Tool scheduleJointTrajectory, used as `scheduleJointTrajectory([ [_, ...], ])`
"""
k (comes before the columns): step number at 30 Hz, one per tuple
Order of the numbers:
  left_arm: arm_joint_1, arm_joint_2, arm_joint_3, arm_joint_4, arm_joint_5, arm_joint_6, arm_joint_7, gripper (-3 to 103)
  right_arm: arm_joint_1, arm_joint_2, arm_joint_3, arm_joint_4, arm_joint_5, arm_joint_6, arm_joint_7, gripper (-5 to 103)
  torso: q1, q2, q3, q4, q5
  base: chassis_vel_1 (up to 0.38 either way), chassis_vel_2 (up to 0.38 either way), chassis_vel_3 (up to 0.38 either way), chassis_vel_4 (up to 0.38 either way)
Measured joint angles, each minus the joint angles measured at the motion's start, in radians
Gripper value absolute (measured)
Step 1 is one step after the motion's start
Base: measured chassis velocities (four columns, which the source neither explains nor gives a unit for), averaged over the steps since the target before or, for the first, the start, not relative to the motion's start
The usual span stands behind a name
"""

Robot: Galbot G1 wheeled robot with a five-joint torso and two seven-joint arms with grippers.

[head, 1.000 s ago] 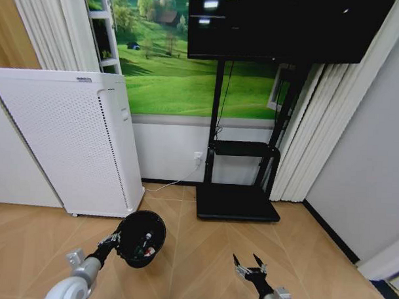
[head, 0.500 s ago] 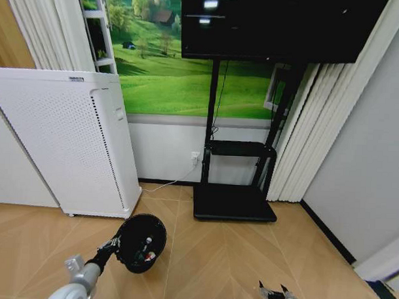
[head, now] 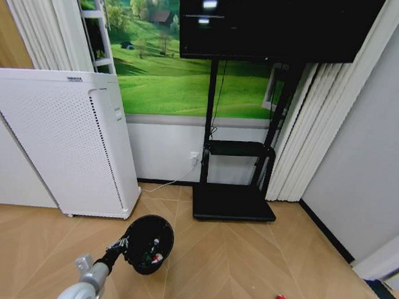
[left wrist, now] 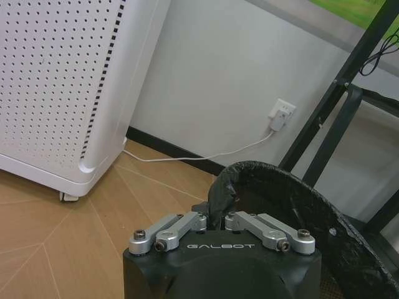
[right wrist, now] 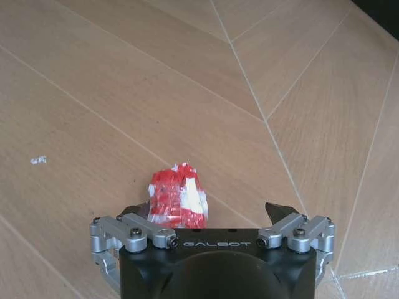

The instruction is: Pick up the trash bin and place the garbage on the floor into it.

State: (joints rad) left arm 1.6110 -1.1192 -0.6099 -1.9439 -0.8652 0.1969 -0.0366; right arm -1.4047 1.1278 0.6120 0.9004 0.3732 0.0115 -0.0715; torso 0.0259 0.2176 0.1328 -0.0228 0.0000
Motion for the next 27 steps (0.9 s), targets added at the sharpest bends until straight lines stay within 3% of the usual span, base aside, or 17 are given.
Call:
scheduleJointTrajectory([
  [15,0.015,-0.006,0.010,-0.011,0.009,0.001,-0.003,7,0.067,0.003,-0.037,-0.119,-0.011,0.036,-0.036,99,0.000,0.000,0.000,0.0002,-0.0005,0.000,0.000,0.000,0.000],
  [17,0.013,-0.005,0.017,-0.011,0.009,0.001,-0.003,7,0.075,0.000,-0.040,-0.134,-0.011,0.042,-0.037,89,0.000,0.000,0.000,0.0003,-0.0007,0.000,0.000,0.000,0.000],
  [19,0.012,-0.005,0.018,-0.011,0.009,0.001,-0.003,7,0.077,-0.001,-0.041,-0.140,-0.011,0.045,-0.037,89,0.000,0.000,0.000,0.0003,-0.0009,0.000,0.000,0.000,0.000],
  [23,0.010,-0.007,0.021,-0.010,0.011,0.001,-0.005,7,0.079,-0.002,-0.042,-0.145,-0.011,0.048,-0.038,78,0.000,0.000,0.000,0.0004,-0.0006,0.000,0.000,0.000,0.000],
  [27,0.009,-0.011,0.021,-0.008,0.012,0.001,-0.006,7,0.072,0.000,-0.042,-0.137,-0.009,0.049,-0.040,59,0.000,0.000,0.000,0.0005,-0.0001,0.000,0.000,0.000,0.000],
])
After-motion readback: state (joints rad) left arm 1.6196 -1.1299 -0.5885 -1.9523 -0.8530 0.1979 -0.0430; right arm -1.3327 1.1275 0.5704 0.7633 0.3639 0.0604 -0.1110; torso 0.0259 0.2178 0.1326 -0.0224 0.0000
